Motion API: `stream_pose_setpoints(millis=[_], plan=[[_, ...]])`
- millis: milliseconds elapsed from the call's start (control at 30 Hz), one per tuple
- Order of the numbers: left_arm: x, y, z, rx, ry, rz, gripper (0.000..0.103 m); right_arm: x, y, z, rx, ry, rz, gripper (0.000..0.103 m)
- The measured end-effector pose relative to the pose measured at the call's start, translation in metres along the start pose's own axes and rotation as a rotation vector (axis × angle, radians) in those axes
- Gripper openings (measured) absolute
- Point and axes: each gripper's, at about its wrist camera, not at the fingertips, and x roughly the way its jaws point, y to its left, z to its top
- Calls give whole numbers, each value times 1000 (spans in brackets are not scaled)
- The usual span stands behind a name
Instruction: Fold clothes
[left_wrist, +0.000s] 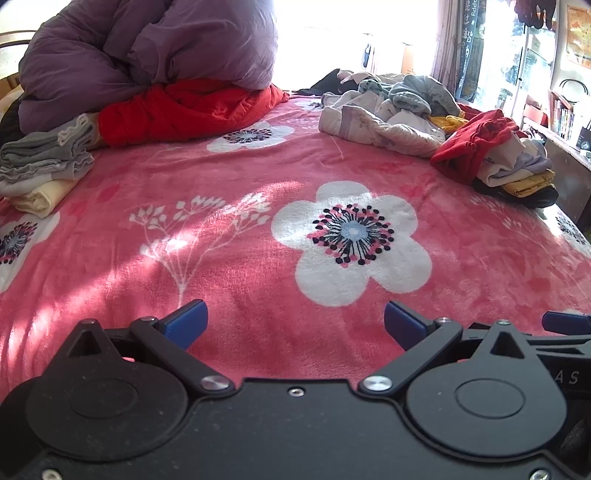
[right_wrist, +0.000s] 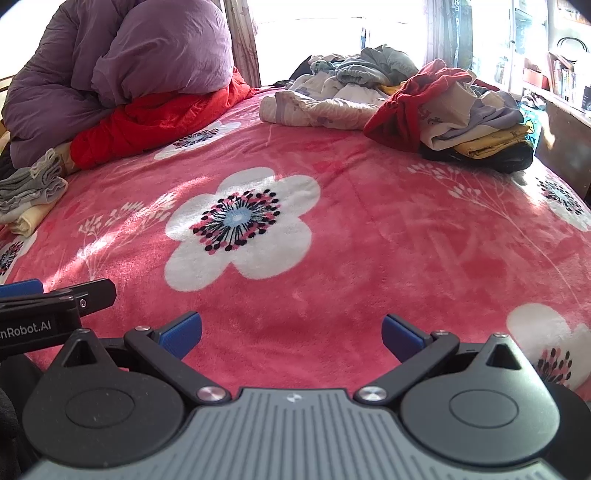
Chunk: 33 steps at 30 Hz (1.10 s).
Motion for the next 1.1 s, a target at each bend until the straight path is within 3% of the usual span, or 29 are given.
stream_pose_setpoints(millis=[167,1100], plan=[[3,3,3,-1,28,6,103,0,2,0,-8,-6,-5,103],[-1,2,-3,3,-5,10,103,-4,1,0,-3,-19,7,103]])
